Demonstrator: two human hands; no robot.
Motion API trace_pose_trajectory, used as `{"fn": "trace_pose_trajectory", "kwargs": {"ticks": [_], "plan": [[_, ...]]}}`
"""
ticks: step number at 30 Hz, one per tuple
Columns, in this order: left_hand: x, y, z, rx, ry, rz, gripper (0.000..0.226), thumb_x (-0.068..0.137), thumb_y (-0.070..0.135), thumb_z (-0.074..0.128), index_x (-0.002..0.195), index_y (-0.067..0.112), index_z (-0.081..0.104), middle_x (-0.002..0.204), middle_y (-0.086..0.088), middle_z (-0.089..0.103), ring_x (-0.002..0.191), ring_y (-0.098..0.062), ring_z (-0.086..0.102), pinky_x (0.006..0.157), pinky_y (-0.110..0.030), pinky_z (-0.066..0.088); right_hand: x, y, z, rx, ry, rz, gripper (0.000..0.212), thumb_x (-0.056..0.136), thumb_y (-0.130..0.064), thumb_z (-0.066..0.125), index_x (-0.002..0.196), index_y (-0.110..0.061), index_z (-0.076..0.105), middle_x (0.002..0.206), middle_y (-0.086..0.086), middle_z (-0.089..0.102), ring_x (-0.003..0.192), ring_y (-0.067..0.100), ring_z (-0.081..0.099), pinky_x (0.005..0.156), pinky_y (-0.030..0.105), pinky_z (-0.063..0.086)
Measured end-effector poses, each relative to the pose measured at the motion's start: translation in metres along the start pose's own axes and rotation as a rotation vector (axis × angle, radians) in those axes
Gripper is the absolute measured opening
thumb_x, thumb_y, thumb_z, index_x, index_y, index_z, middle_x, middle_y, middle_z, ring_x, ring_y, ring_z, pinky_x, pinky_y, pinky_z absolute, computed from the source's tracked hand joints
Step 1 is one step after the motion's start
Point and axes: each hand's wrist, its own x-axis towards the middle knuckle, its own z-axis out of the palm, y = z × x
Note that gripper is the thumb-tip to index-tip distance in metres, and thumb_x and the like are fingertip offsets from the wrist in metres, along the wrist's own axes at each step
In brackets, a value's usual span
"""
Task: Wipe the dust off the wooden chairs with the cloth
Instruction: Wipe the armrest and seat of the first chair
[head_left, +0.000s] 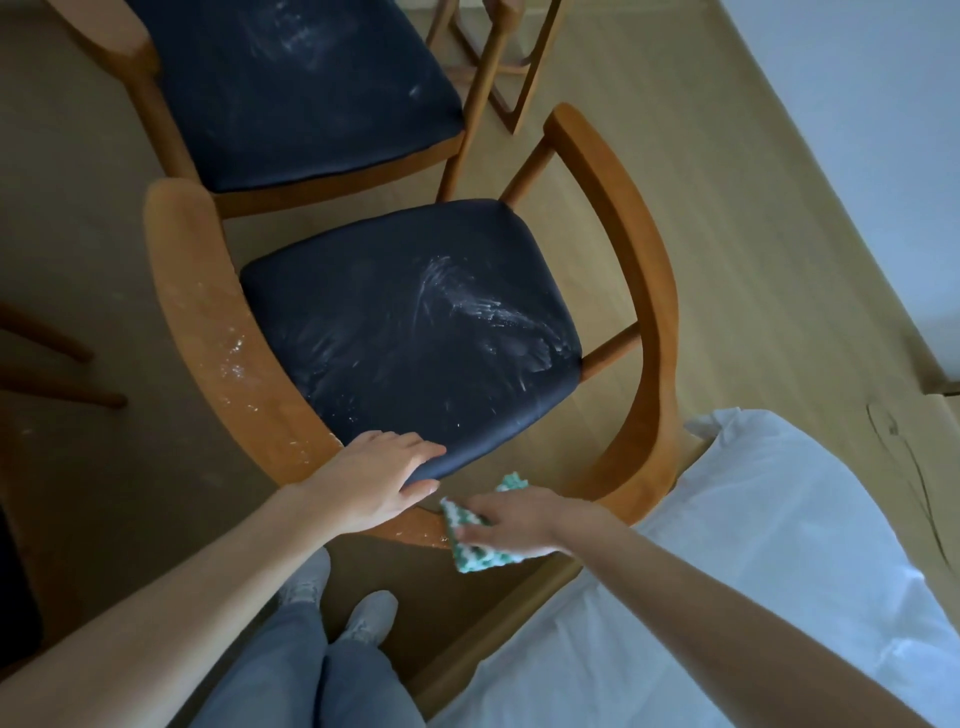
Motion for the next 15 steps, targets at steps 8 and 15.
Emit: {"fn": "trace_pose_trajectory", "kwargs": {"ticks": [8,15], "plan": [[-0.009,-0.007,-0.006,0.071,-0.011,-0.007,0.05,0.099,0.044,0.035,0.145,0.027,0.03,0.146,0.01,0.038,0.132,-0.01,0.037,0.111,-0.028,0.024,0.002,-0.002,0.01,-0.136,0.151,-0.066,0.054,0.098,-0.053,0.029,0.146,-0.027,0.027,0.14,0.003,0.048,0.12,0.025,0.05,0.095,0.037,0.042],[-0.016,-0.005,-0.002,0.085,-0.011,0.011,0.05,0.098,0.044,0.036,0.145,0.027,0.031,0.146,0.01,0.038,0.133,-0.01,0.037,0.111,-0.026,0.024,-0.039,0.068,0.013,-0.434,0.28,0.139,0.059,0.095,-0.06,0.02,0.146,-0.029,0.027,0.146,-0.002,0.042,0.135,0.021,0.037,0.111,0.04,0.025]]}}
